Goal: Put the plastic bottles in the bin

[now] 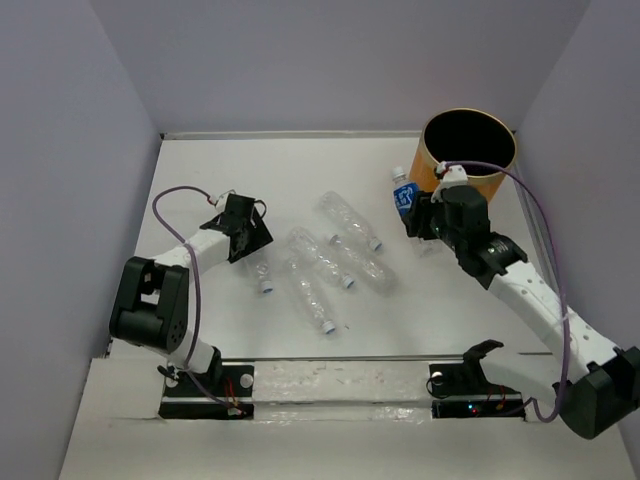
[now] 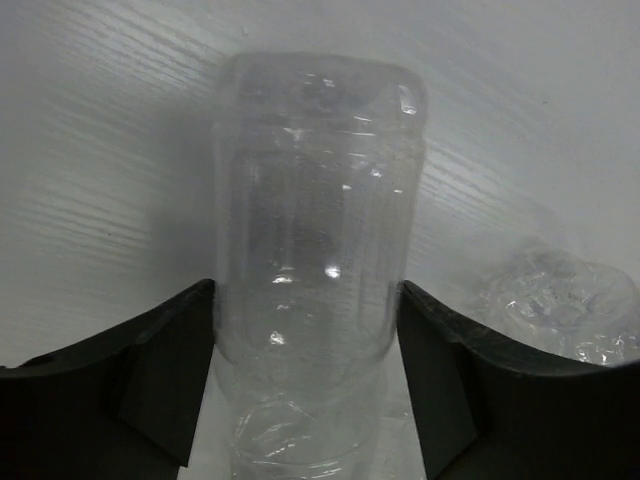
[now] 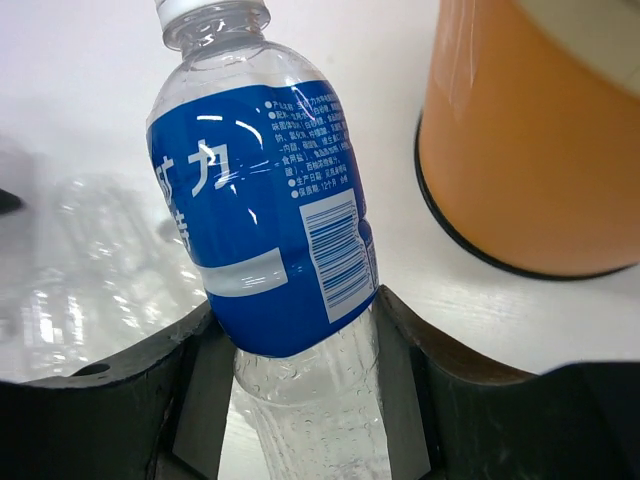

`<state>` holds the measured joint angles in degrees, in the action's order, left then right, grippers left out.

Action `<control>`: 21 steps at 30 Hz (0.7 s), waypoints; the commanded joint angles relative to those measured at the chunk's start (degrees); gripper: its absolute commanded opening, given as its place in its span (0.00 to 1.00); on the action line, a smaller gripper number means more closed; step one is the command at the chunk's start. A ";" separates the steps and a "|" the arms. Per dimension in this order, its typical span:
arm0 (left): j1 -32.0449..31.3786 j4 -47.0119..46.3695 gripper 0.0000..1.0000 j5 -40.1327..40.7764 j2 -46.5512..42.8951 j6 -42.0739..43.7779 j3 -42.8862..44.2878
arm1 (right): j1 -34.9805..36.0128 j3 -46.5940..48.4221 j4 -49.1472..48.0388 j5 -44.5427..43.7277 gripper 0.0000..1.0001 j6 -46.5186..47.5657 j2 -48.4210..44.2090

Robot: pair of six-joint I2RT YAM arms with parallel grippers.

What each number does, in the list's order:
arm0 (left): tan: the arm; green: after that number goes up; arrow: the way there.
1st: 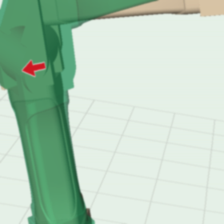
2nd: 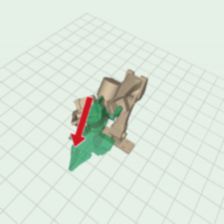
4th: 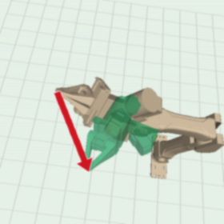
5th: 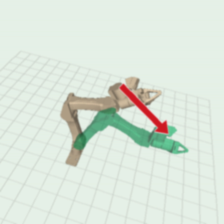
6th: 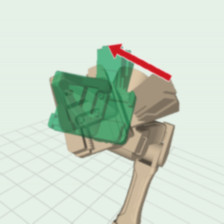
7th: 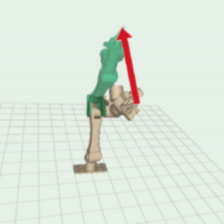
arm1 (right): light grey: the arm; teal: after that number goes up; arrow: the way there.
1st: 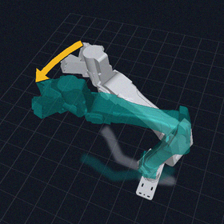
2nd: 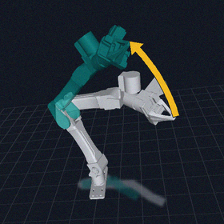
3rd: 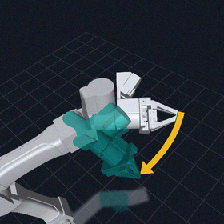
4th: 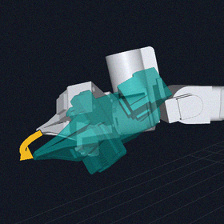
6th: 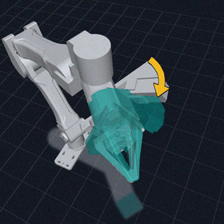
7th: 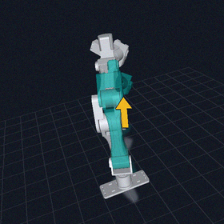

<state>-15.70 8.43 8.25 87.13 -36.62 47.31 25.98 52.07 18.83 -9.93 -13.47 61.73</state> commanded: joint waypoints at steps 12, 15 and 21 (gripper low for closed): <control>-1.61 -4.82 0.40 -0.25 -8.98 0.67 -3.19 | -14.36 29.21 -17.15 -7.20 0.22 7.23 7.95; -1.87 -3.51 0.40 -0.17 -14.42 1.20 -2.84 | -15.25 31.42 -23.57 -8.60 0.22 9.52 13.73; -3.54 -1.92 0.40 -2.01 -23.22 1.99 1.98 | -18.86 29.85 -26.65 -9.58 0.41 6.10 18.69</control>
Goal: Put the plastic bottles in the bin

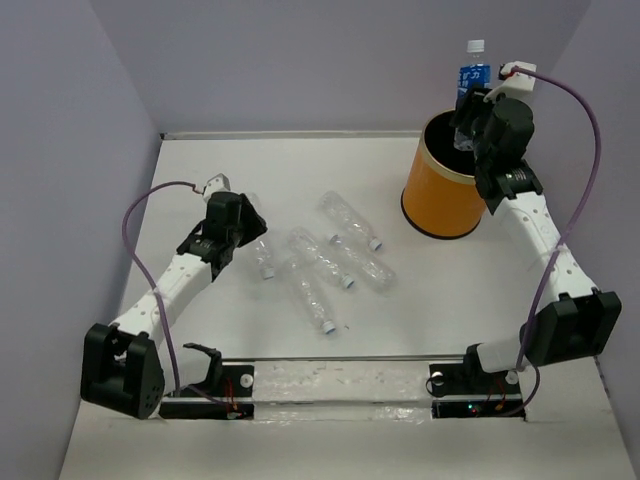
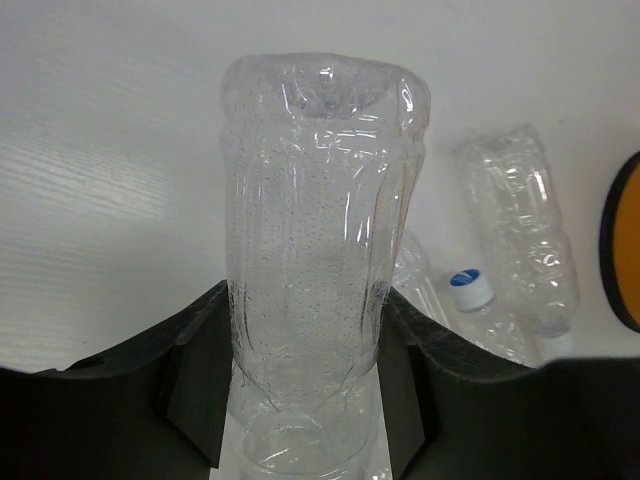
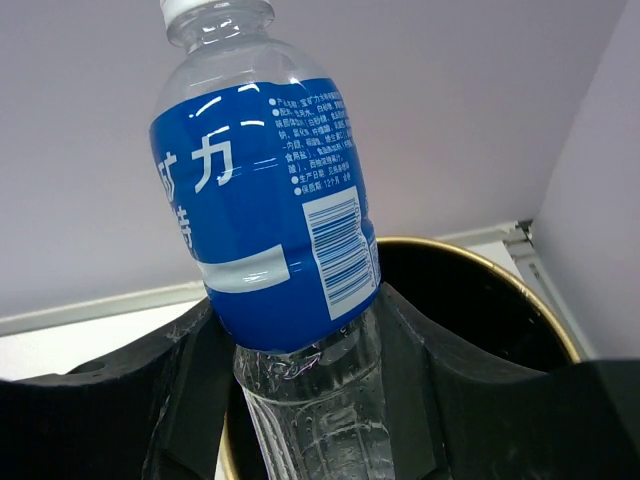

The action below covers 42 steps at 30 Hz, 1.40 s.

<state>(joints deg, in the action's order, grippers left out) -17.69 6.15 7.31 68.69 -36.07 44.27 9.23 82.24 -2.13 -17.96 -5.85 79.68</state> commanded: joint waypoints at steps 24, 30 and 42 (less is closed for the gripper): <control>-31.34 -9.56 0.40 7.19 31.82 10.23 71.17 | -2.82 -42.06 12.49 34.37 0.00 -24.83 -45.21; -33.90 -20.26 0.40 10.00 47.12 13.13 87.89 | -2.82 -48.31 21.37 37.02 0.00 -24.65 -57.43; -36.27 -47.28 0.45 18.00 72.01 16.92 106.45 | -2.82 -48.66 24.28 42.65 0.00 -22.72 -60.17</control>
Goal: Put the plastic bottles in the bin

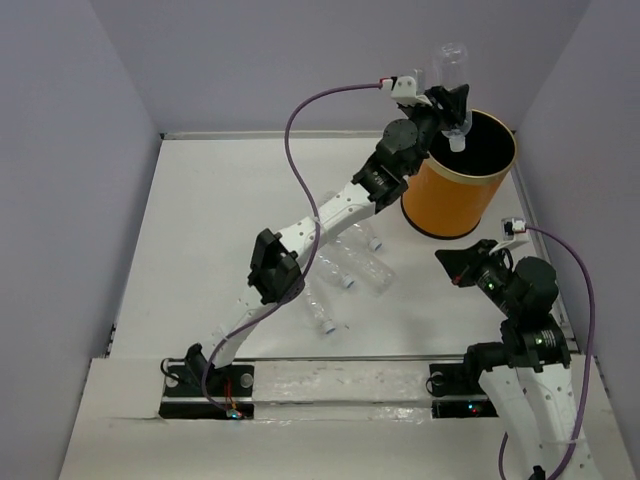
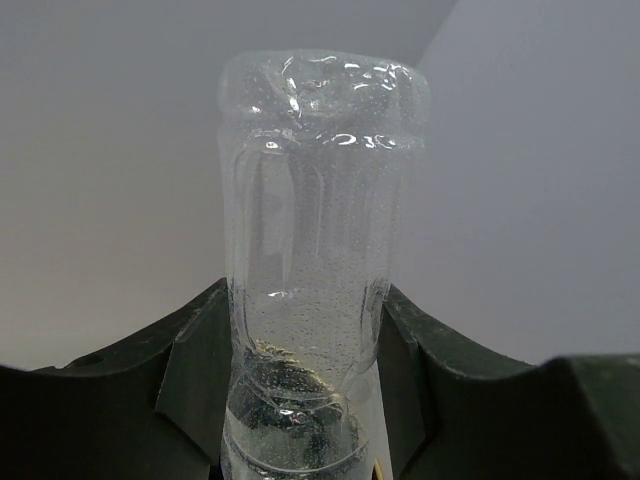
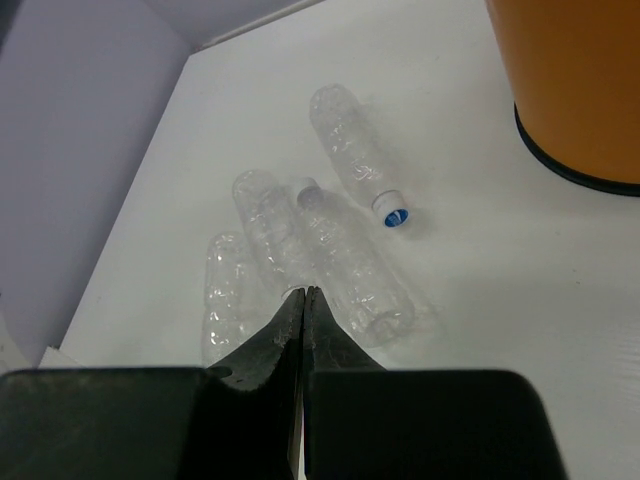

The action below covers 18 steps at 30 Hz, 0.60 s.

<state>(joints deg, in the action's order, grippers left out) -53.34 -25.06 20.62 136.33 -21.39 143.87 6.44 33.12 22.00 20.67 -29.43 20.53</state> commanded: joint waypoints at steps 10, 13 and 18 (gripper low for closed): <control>-0.80 -16.61 0.99 1.70 4.57 4.24 4.75 | -0.02 0.89 -0.82 4.82 0.00 1.31 -0.67; -0.80 -13.09 0.99 -0.67 -2.98 8.72 1.16 | -0.02 1.06 -1.78 5.08 0.00 1.74 0.99; -0.80 -5.45 0.99 -0.15 -26.13 11.81 -23.03 | -0.02 0.54 -7.92 8.16 0.00 0.96 6.61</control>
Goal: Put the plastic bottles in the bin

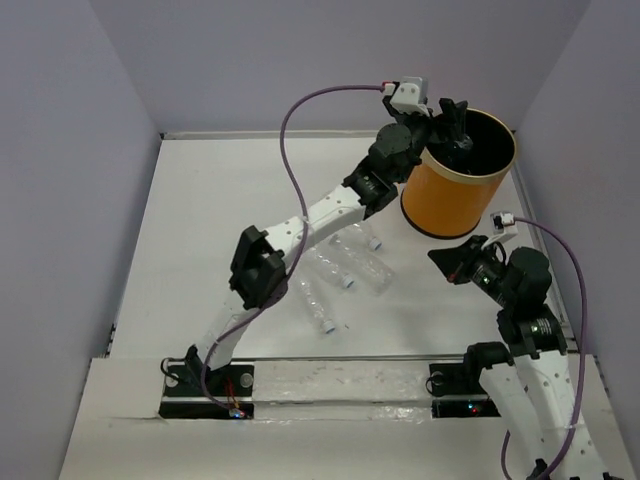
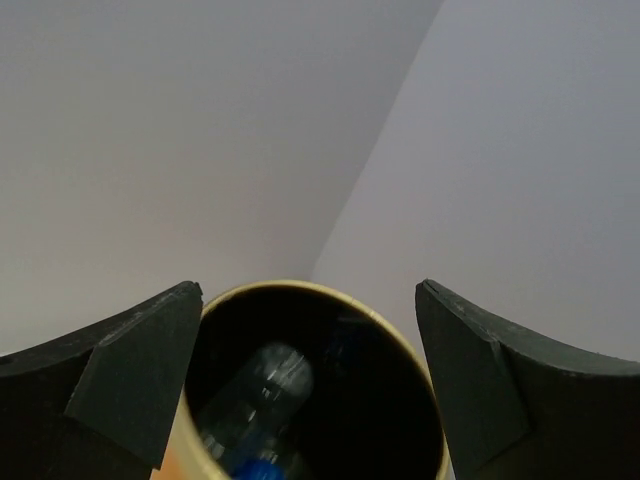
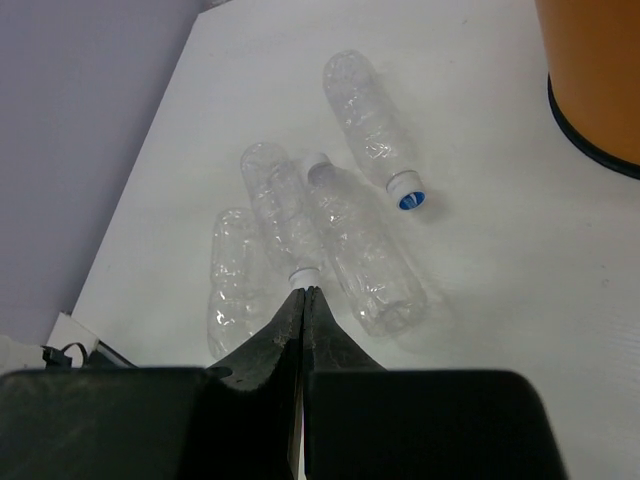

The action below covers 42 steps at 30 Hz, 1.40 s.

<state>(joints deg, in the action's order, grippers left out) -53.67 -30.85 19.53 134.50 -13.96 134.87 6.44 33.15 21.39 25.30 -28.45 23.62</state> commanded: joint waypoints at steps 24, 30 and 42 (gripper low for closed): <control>6.56 54.68 0.99 -2.38 -88.98 -46.86 -100.31 | 24.59 44.77 -2.76 -13.60 0.88 25.36 73.29; 7.26 48.19 0.99 -4.23 -84.24 -46.60 -104.19 | 25.12 54.29 1.46 -17.38 0.94 31.17 83.68; 11.22 38.94 0.99 -8.89 -75.26 -42.91 -104.37 | 25.12 72.31 6.30 -20.19 0.91 33.72 104.34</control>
<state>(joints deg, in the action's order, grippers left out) -43.29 12.95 12.01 58.74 -58.54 30.44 31.16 99.63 25.41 7.79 3.22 124.01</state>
